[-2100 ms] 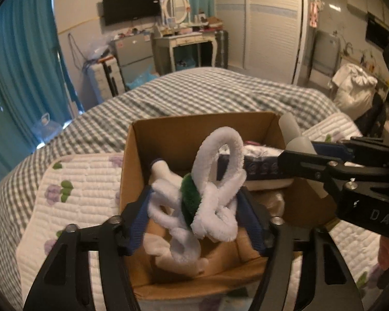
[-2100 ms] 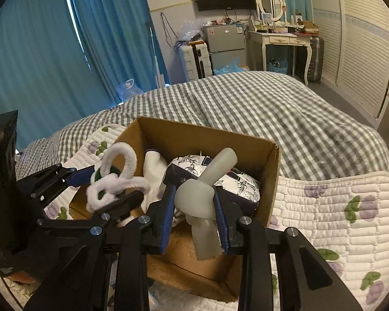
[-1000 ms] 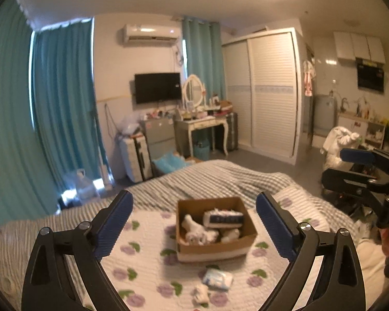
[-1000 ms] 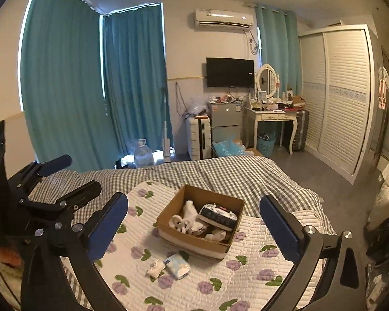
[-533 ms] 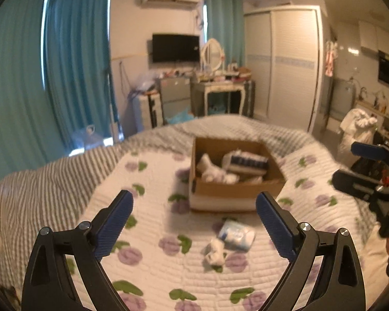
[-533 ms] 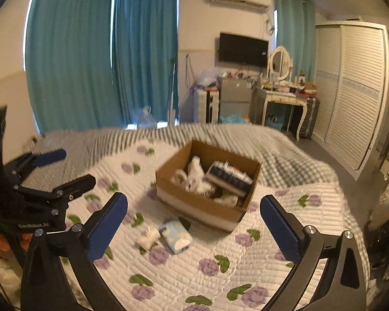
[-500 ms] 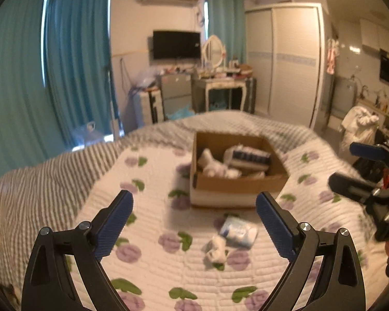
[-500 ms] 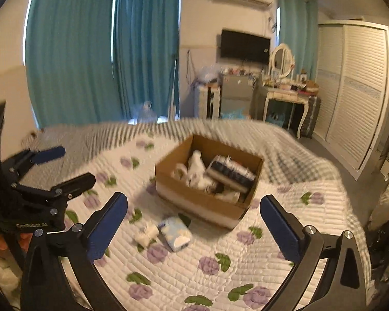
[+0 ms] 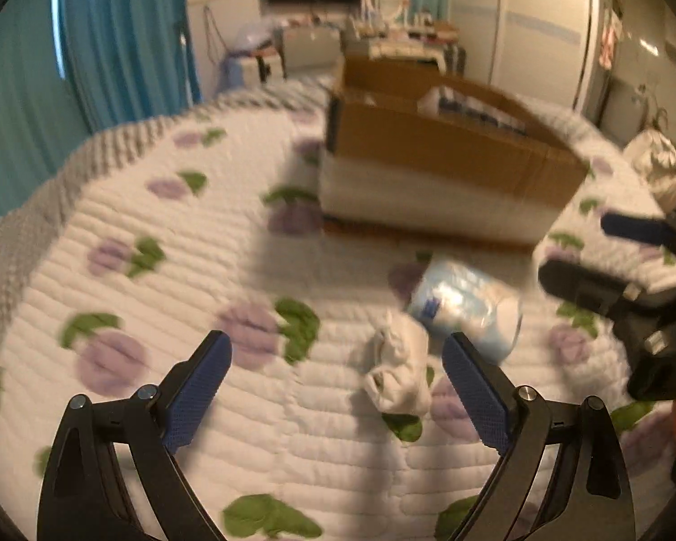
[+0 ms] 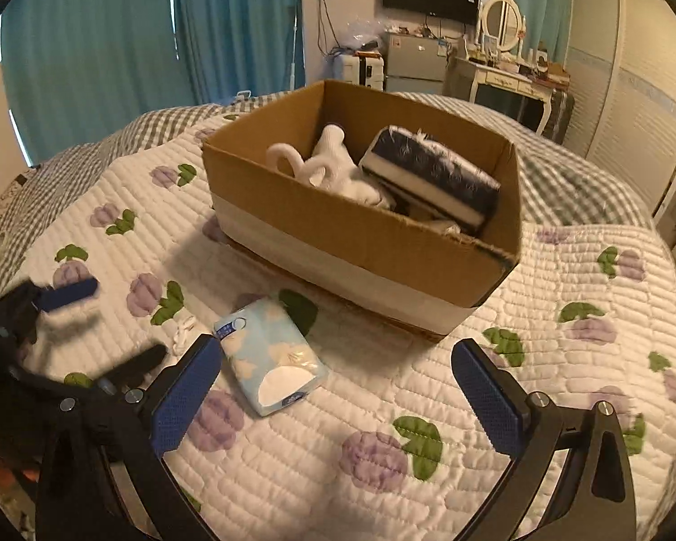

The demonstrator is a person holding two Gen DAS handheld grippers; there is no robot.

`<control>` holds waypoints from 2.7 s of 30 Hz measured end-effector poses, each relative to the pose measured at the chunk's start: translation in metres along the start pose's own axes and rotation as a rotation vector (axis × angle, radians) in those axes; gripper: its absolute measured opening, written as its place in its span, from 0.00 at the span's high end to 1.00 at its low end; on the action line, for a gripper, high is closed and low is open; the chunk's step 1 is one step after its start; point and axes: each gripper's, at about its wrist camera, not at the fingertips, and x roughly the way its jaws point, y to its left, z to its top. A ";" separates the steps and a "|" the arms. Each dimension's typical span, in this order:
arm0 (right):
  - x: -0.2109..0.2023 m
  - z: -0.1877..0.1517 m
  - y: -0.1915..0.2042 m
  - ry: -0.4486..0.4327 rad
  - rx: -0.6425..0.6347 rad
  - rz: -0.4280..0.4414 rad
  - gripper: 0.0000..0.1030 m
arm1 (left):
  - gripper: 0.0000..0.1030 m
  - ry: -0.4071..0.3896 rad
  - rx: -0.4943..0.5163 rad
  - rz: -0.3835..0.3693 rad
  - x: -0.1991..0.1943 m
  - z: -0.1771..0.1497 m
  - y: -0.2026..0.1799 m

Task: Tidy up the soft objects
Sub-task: 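Grasp the white mask with the left tool while the right tool grasps the blue tissue pack, then carry the mask and tissue pack into the box and open both tools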

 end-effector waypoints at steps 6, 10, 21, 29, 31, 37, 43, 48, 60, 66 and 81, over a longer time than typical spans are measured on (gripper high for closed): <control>0.012 0.000 -0.013 0.032 0.089 0.055 0.01 | 0.25 0.056 0.018 -0.076 0.023 -0.004 -0.014; 0.016 -0.001 -0.015 0.044 0.117 0.061 0.04 | 0.58 0.095 0.016 -0.095 0.033 -0.005 -0.014; 0.028 -0.001 0.011 0.083 0.029 0.058 0.07 | 0.70 0.012 -0.014 -0.115 -0.007 0.005 0.015; 0.058 -0.010 0.034 0.176 -0.048 0.071 0.33 | 0.70 0.004 -0.015 -0.064 -0.003 0.002 0.025; 0.060 -0.012 0.038 0.178 -0.065 0.057 0.38 | 0.70 0.008 -0.015 -0.068 -0.003 -0.001 0.024; 0.040 -0.017 0.039 0.109 -0.067 0.048 0.41 | 0.70 0.013 -0.011 -0.072 -0.004 -0.004 0.023; 0.014 -0.026 0.033 0.065 -0.034 0.035 0.42 | 0.70 0.019 0.008 -0.067 -0.010 -0.012 0.014; -0.017 -0.024 0.030 0.017 -0.007 0.030 0.43 | 0.70 -0.019 0.059 -0.057 -0.034 -0.012 0.000; -0.109 0.008 0.015 -0.114 -0.005 -0.039 0.43 | 0.70 -0.133 0.087 -0.122 -0.109 0.024 -0.021; -0.145 0.045 0.002 -0.199 -0.009 -0.065 0.43 | 0.70 -0.192 0.109 -0.131 -0.130 0.065 -0.030; -0.112 0.145 -0.063 -0.273 0.038 -0.063 0.43 | 0.70 -0.234 0.162 -0.148 -0.068 0.177 -0.052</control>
